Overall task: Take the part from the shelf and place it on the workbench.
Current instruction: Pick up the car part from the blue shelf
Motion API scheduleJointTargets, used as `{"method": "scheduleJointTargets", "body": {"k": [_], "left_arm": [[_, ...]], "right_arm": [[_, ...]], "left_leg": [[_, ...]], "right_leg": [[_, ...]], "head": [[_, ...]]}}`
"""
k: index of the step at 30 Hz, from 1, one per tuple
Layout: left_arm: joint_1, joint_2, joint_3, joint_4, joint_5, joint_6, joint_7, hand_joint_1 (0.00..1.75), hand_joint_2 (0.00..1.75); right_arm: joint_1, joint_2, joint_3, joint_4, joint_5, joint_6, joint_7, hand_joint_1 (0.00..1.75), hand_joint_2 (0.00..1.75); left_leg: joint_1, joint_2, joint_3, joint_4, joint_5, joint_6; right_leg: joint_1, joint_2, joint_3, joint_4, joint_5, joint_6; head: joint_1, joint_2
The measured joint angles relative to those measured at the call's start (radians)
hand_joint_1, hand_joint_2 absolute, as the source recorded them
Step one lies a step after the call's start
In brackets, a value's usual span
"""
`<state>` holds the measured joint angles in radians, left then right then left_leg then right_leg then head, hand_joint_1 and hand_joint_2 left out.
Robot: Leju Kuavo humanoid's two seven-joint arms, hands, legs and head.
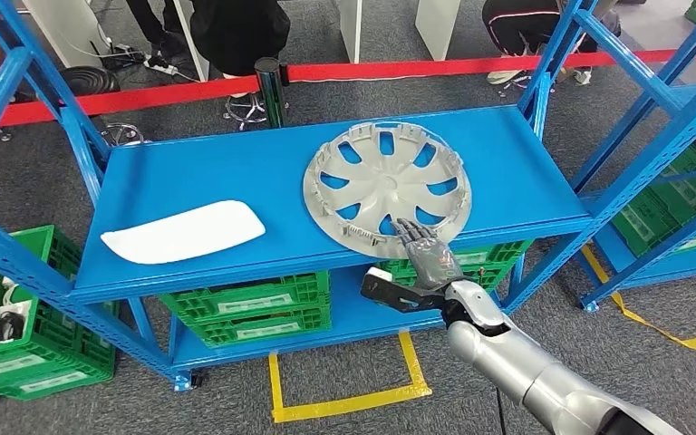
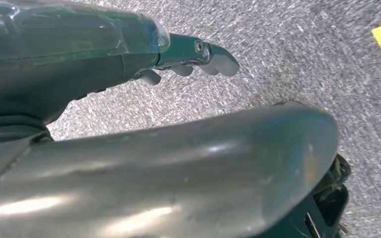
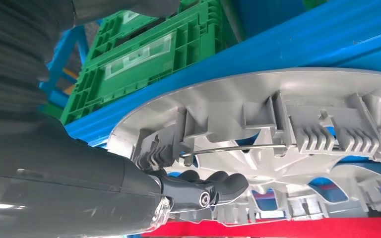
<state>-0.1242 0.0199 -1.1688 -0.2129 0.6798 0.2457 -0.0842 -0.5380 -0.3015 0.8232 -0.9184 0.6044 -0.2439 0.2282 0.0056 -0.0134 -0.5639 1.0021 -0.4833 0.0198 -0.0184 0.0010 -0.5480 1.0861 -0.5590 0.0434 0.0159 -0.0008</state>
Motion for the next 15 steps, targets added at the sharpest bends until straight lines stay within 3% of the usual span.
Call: {"method": "scheduleJointTargets", "body": {"k": [2, 3, 6, 11, 15], "left_arm": [[-0.001, 0.000, 0.000, 0.000, 0.001, 0.000, 0.001, 0.00, 0.00], [0.000, 0.000, 0.000, 0.000, 0.002, 0.000, 0.002, 0.00, 0.00], [0.001, 0.000, 0.000, 0.000, 0.003, 0.001, 0.005, 0.00, 0.00], [0.002, 0.000, 0.000, 0.000, 0.010, 0.001, 0.004, 0.00, 0.00], [0.002, 0.000, 0.000, 0.000, 0.011, 0.000, 0.003, 0.00, 0.00]], "right_arm": [[0.002, 0.000, 0.001, -0.004, 0.001, 0.000, -0.003, 0.00, 1.75], [0.002, 0.000, 0.002, -0.006, 0.001, 0.000, -0.003, 0.00, 1.75], [0.004, 0.001, 0.002, -0.012, 0.002, -0.001, -0.004, 0.00, 1.75], [0.010, 0.000, 0.001, -0.024, -0.005, 0.001, -0.008, 0.00, 1.75], [0.013, -0.004, 0.001, -0.033, -0.005, 0.009, -0.008, 0.00, 1.75]], "left_leg": [[-0.001, -0.003, 0.005, 0.002, -0.005, -0.011], [-0.001, -0.004, 0.005, 0.003, -0.009, -0.011], [0.002, -0.003, 0.009, 0.004, -0.013, -0.008], [0.006, 0.000, 0.017, 0.001, -0.014, -0.025], [0.007, 0.004, 0.021, 0.000, -0.017, -0.030]], "right_leg": [[0.004, -0.002, 0.033, -0.096, 0.044, -0.011], [0.006, -0.002, 0.037, -0.109, 0.045, -0.014], [0.011, 0.002, 0.041, -0.112, 0.045, -0.017], [0.016, 0.005, 0.045, -0.108, 0.039, -0.028], [0.017, 0.006, 0.048, -0.108, 0.037, -0.031]], "head": [[-0.002, 0.000], [-0.005, 0.000], [-0.014, 0.000], [-0.018, 0.000], [-0.018, 0.000]]}}
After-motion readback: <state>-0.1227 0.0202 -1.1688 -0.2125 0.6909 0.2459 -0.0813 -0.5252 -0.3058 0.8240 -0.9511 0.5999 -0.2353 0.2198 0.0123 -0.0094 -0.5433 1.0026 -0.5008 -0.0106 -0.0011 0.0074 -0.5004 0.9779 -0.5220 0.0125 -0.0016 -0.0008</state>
